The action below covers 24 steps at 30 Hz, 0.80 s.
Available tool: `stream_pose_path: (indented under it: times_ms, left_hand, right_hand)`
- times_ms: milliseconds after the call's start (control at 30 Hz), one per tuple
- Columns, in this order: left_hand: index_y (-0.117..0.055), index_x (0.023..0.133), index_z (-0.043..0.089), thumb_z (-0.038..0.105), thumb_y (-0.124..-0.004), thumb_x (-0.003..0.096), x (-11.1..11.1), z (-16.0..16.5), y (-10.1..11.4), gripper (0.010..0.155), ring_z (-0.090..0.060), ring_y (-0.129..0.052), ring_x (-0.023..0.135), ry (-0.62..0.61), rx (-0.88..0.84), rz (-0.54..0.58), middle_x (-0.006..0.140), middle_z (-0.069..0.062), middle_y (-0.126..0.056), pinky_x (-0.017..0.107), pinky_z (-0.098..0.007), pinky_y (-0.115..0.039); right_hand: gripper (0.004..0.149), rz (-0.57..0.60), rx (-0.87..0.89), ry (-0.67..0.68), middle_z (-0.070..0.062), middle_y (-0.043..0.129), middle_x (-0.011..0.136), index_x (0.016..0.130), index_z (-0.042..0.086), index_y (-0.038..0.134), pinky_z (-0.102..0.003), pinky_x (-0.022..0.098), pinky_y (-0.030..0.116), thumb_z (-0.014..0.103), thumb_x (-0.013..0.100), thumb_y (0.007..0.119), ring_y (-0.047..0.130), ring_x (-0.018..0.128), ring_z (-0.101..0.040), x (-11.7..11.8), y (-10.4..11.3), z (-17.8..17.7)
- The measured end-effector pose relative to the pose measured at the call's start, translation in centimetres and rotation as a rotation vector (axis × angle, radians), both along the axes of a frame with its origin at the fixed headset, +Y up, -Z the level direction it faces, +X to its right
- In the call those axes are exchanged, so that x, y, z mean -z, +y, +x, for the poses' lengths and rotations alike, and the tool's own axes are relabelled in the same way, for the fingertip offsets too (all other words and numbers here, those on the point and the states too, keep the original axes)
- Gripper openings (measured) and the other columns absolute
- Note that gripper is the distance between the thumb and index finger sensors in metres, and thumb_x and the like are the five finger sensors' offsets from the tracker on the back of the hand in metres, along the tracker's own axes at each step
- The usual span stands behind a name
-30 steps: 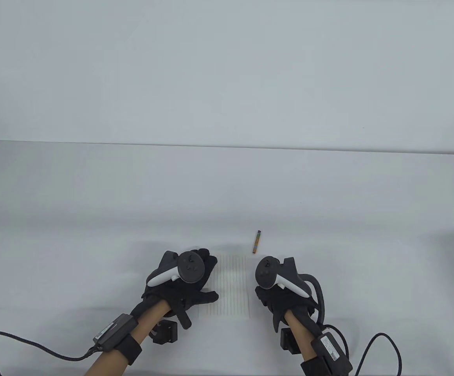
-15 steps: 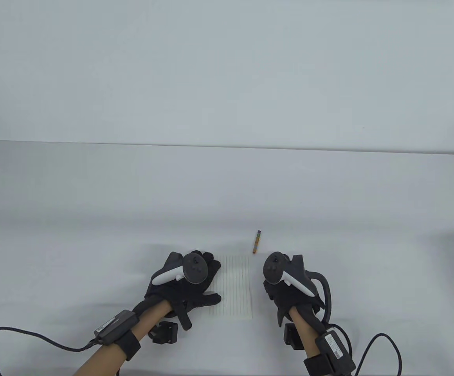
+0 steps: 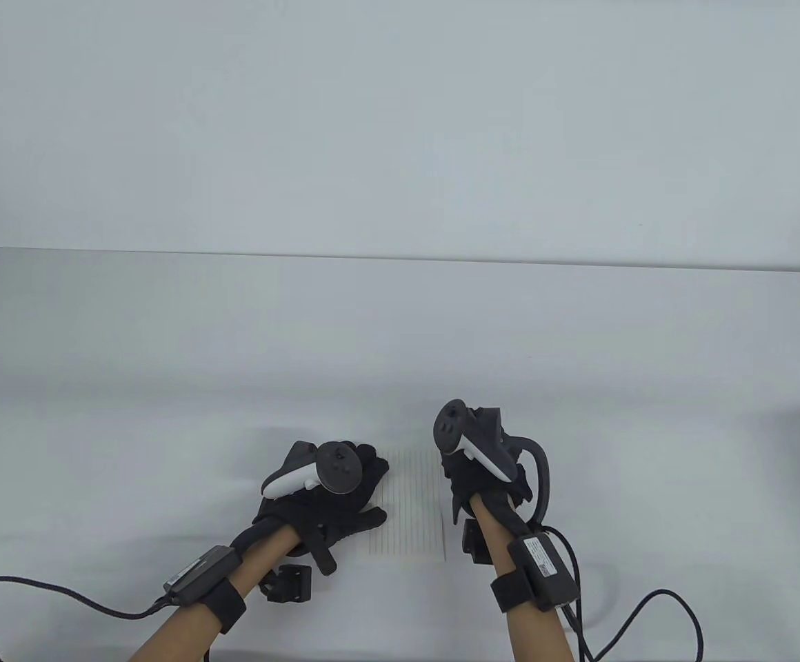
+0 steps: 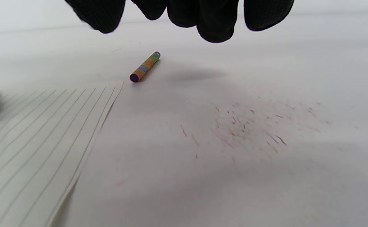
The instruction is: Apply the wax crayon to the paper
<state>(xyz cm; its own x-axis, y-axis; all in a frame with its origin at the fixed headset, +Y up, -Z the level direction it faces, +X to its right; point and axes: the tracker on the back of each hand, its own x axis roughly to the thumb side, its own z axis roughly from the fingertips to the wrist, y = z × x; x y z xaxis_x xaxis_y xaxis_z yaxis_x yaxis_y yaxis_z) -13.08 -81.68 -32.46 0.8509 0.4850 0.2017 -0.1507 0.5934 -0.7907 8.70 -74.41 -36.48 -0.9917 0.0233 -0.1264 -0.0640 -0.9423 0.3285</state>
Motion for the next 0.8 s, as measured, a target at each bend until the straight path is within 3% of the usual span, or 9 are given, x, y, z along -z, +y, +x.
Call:
stream_pose_path:
  times_ms: [233, 467, 633, 800]
  left_hand:
    - [0.018, 0.102, 0.047, 0.058, -0.045, 0.0610, 0.1, 0.0, 0.0, 0.075, -0.009, 0.041, 0.094, 0.002, 0.003, 0.006, 0.105, 0.023, 0.033, 0.058, -0.046, 0.032]
    - [0.018, 0.102, 0.047, 0.058, -0.044, 0.0608, 0.1, 0.0, 0.0, 0.075, -0.009, 0.042, 0.094, 0.001, 0.006, 0.006, 0.105, 0.023, 0.033, 0.058, -0.046, 0.032]
    - [0.018, 0.102, 0.046, 0.058, -0.044, 0.0607, 0.1, 0.1, 0.0, 0.075, -0.010, 0.042, 0.094, 0.000, 0.008, 0.007, 0.105, 0.023, 0.034, 0.058, -0.046, 0.032]
    - [0.018, 0.102, 0.046, 0.058, -0.044, 0.0606, 0.1, 0.1, 0.0, 0.075, -0.010, 0.042, 0.093, -0.002, 0.009, 0.006, 0.105, 0.023, 0.034, 0.058, -0.047, 0.033]
  right_hand:
    - [0.059, -0.045, 0.035, -0.138, -0.020, 0.062, 0.105, 0.106, 0.012, 0.052, -0.046, 0.061, 0.068, 0.041, 0.057, 0.066, 0.076, 0.086, -0.032, 3.1, -1.4, -0.1]
    - [0.057, -0.013, -0.004, -0.190, -0.018, 0.069, 0.096, 0.102, 0.012, 0.057, -0.043, 0.057, 0.070, 0.043, 0.056, 0.068, 0.077, 0.076, -0.030, 5.1, -2.6, -1.1]
    - [0.046, 0.003, -0.158, -0.154, -0.014, 0.073, 0.090, 0.093, 0.017, 0.067, -0.042, 0.054, 0.071, 0.039, 0.054, 0.074, 0.079, 0.071, -0.027, 5.8, -3.2, -2.1]
    - [0.038, 0.009, -0.198, -0.115, -0.012, 0.077, 0.087, 0.088, 0.019, 0.074, -0.042, 0.054, 0.073, 0.034, 0.053, 0.076, 0.082, 0.071, -0.027, 6.0, -3.1, -2.5]
